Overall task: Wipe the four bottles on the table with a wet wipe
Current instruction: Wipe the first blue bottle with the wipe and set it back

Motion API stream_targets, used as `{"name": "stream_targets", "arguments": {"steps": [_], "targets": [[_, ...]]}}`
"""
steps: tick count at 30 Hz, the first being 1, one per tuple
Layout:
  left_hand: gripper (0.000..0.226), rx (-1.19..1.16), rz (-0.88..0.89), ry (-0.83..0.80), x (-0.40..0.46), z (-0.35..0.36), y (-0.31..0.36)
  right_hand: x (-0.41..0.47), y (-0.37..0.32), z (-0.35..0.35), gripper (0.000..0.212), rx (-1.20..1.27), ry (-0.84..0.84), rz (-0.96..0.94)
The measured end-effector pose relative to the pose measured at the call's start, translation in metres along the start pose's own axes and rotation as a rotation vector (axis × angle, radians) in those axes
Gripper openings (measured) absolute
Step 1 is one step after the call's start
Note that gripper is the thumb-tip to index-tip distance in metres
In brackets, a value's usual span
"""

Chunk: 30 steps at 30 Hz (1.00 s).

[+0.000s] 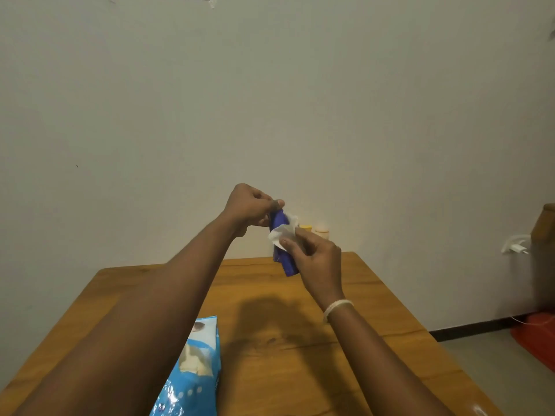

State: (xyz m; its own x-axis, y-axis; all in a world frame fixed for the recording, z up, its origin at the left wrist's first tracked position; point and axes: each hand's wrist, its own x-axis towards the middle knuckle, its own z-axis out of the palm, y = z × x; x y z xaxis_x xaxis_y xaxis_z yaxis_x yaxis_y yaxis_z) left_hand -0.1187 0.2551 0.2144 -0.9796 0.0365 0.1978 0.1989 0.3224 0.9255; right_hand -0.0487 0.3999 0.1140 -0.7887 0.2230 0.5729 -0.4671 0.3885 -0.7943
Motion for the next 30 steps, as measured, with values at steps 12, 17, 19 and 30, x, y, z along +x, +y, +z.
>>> {"name": "stream_targets", "arguments": {"steps": [12, 17, 19, 30], "targets": [[0.014, 0.001, -0.107, -0.028, -0.009, 0.001, -0.016, -0.017, 0.005, 0.011, 0.035, -0.334, 0.035, -0.258], [0.02, -0.055, 0.004, -0.165, -0.016, -0.003, -0.015, 0.006, -0.011, -0.004, 0.03, -0.023, -0.043, -0.018], [0.028, -0.098, 0.042, -0.183, -0.015, -0.012, -0.015, -0.006, 0.002, -0.015, 0.033, 0.09, -0.121, 0.084], [0.028, -0.085, 0.024, -0.293, -0.031, 0.012, -0.023, -0.001, -0.012, -0.004, 0.017, 0.245, -0.037, 0.163]]}}
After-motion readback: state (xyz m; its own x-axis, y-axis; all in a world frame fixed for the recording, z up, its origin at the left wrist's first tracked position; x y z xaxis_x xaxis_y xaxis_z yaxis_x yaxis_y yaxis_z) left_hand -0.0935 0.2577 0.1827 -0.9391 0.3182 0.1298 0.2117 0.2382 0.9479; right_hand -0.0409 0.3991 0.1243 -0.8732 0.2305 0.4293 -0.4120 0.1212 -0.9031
